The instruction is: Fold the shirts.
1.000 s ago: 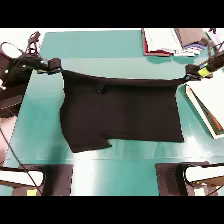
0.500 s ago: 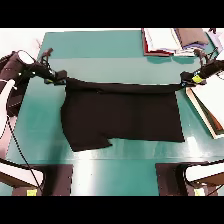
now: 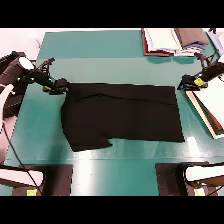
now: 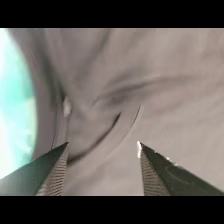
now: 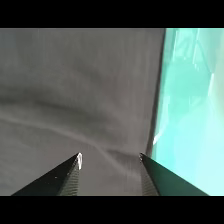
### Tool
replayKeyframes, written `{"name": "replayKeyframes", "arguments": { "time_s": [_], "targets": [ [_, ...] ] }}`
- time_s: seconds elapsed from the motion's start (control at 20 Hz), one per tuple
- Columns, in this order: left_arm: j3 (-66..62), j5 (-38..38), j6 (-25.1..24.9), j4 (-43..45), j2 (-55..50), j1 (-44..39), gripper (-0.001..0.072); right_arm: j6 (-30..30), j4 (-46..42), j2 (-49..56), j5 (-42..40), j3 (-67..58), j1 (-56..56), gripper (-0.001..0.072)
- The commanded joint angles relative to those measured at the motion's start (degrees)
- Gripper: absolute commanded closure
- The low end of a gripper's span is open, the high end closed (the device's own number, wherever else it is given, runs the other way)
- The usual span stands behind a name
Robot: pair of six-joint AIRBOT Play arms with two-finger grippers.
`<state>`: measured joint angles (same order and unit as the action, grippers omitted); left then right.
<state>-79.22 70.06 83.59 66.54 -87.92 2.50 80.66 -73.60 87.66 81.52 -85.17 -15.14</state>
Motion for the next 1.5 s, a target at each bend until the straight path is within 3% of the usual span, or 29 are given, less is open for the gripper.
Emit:
{"name": "replayKeyframes", "arguments": {
  "time_s": [0.0, 0.2, 0.4, 0.8, 0.85, 0.9, 1.0, 1.2, 1.25, 1.3, 1.45],
  "targets": [
    [8.17, 1.92, 2.08, 4.96, 9.18, 0.02, 0.0208, -0.44, 0.09, -8.39, 0.31, 7.56, -1.51, 0.0283],
    [29.24, 1.7, 3.52, 4.76, 22.95, -0.02, 0.0208, -0.44, 0.13, -21.09, -3.23, 20.55, -1.97, 0.0283],
    [46.84, -0.28, 3.58, -0.76, 32.92, -0.02, 0.0208, -0.39, 2.16, -29.97, -8.31, 28.35, -1.84, 0.0283],
    [55.84, -10.56, -1.62, -15.1, 34.6, -0.02, 0.0209, -0.37, 2.12, -34.56, -8.46, 30.14, -1.84, 0.0283],
    [55.84, -10.4, -1.64, -15.91, 34.6, -0.02, 0.0238, -0.35, 2.12, -34.56, -7.74, 30.14, -1.84, 0.0283],
    [55.8, -9.75, -2.23, -16.52, 34.6, -0.02, 0.0433, -0.39, 1.86, -34.56, -6.84, 30.14, -1.95, 0.0283],
    [54.86, -7.98, -3.26, -16.7, 34.62, -0.02, 0.0672, -1.55, 1.38, -34.53, -4.52, 30.27, -3.65, 0.0283],
    [50.51, -5.03, -4.63, -15.91, 34.64, -0.02, 0.0683, -3.39, 0.96, -34.53, 0.79, 37.4, -13.81, 0.0281],
    [49.59, -4.92, -4.85, -15.89, 34.64, -0.02, 0.0682, -3.91, -0.09, -34.53, 1.14, 40.83, -16.72, 0.0248],
    [49.0, -4.92, -5.33, -15.91, 34.64, -0.02, 0.0682, -4.26, -0.46, -34.36, 1.05, 44.72, -19.87, 0.0156],
    [48.28, -5.05, -6.1, -15.91, 34.64, -0.02, 0.0683, -4.83, 1.09, -31.01, 0.85, 52.61, -27.19, 0.0138]
  ]
}}
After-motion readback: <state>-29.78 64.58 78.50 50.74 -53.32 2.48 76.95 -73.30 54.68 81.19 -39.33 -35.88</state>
